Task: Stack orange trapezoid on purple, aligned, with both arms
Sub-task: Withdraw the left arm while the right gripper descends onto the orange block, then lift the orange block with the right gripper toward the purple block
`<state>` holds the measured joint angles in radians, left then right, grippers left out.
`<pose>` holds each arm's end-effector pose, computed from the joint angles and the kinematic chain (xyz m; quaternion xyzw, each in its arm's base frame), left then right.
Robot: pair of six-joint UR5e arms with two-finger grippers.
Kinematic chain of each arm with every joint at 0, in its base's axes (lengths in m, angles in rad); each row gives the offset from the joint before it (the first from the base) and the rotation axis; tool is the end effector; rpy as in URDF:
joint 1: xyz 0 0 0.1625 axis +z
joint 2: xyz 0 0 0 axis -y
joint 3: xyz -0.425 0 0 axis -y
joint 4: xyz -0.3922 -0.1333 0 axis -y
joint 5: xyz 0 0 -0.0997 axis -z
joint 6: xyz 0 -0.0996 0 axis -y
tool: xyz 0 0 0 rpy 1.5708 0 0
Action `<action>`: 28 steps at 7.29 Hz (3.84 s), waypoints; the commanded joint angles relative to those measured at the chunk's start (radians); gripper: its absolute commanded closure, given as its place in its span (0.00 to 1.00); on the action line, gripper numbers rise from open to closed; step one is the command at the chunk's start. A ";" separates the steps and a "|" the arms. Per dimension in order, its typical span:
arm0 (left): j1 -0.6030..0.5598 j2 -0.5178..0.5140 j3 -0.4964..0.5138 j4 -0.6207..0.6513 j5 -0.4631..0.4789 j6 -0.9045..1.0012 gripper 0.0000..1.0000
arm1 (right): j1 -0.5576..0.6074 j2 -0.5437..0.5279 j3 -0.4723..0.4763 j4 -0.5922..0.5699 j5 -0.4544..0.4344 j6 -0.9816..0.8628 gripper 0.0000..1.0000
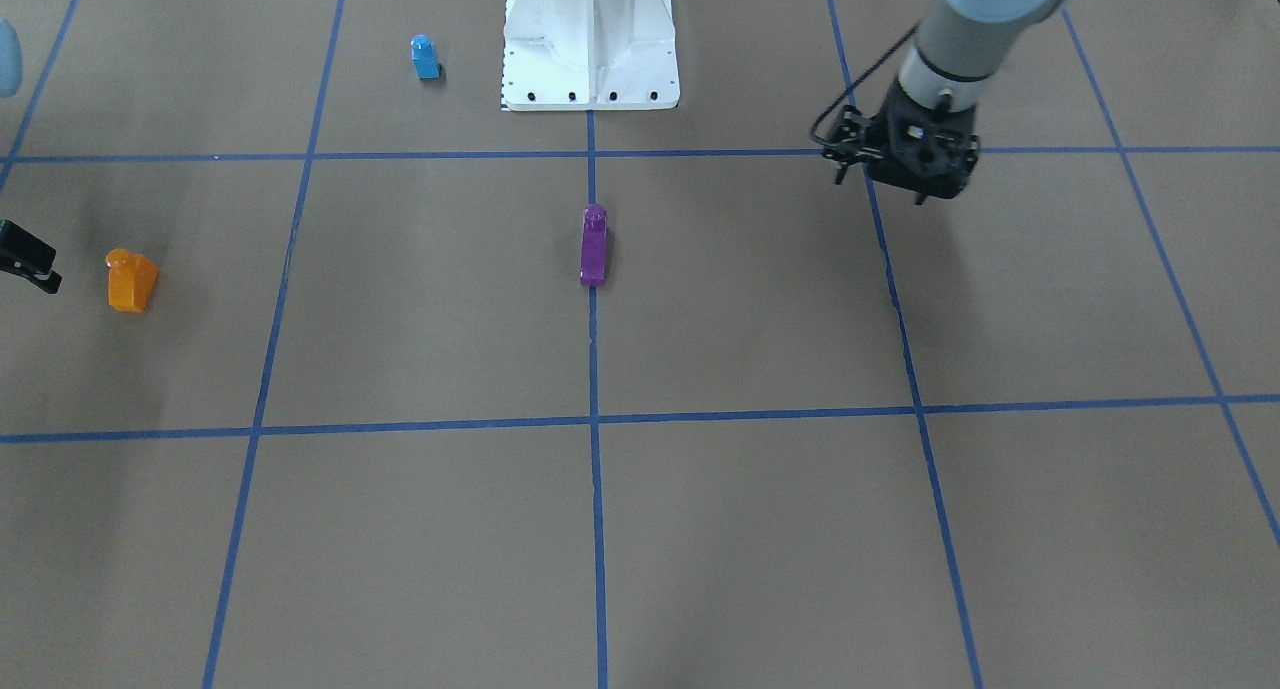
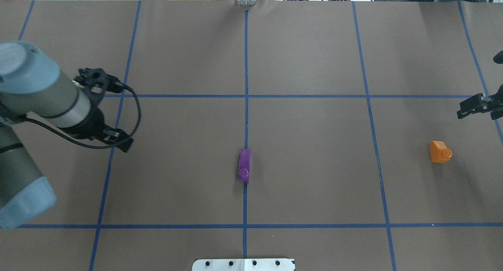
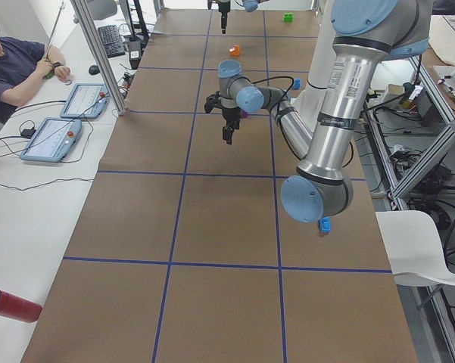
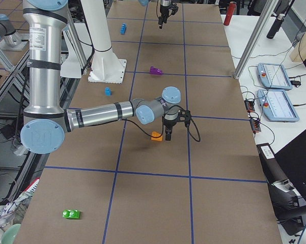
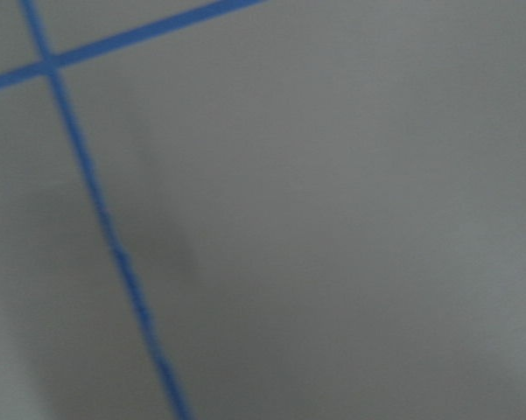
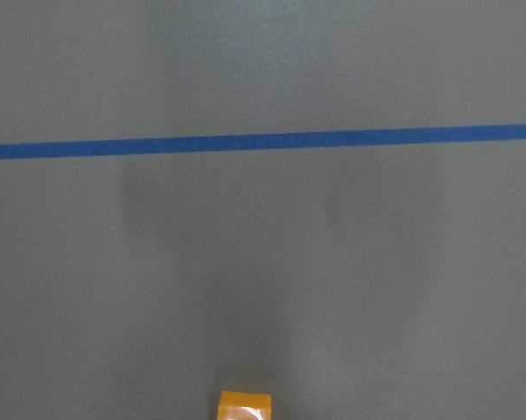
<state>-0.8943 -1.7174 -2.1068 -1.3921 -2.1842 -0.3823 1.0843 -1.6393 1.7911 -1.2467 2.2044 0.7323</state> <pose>0.2494 -0.4320 0.3587 0.0575 0.3724 0.2098 0.9022 -0.1606 -0.4626 0.5529 0.0104 -0.3765 0.0403 0.9255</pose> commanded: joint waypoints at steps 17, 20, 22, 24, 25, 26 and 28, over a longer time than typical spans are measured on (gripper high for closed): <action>-0.535 0.261 0.136 -0.007 -0.097 0.627 0.00 | -0.241 0.260 0.063 -0.121 -0.132 0.269 1.00; -0.710 0.300 0.229 -0.014 -0.126 0.629 0.00 | -0.354 0.517 0.076 -0.328 -0.140 0.480 1.00; -0.710 0.302 0.237 -0.013 -0.258 0.626 0.00 | -0.472 0.629 0.068 -0.402 -0.188 0.602 1.00; -0.709 0.300 0.235 -0.015 -0.261 0.625 0.00 | -0.570 0.754 0.016 -0.488 -0.256 0.714 1.00; -0.709 0.300 0.235 -0.015 -0.261 0.625 0.00 | -0.604 0.801 -0.039 -0.488 -0.265 0.799 1.00; -0.709 0.300 0.234 -0.015 -0.262 0.626 0.00 | -0.633 0.831 -0.067 -0.488 -0.300 0.832 1.00; -0.709 0.300 0.235 -0.015 -0.261 0.626 0.00 | -0.665 0.832 -0.068 -0.488 -0.344 0.852 1.00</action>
<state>-1.6030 -1.4174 -1.8719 -1.4066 -2.4455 0.2437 0.4407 -0.8135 1.7289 -1.7343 1.8883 1.5681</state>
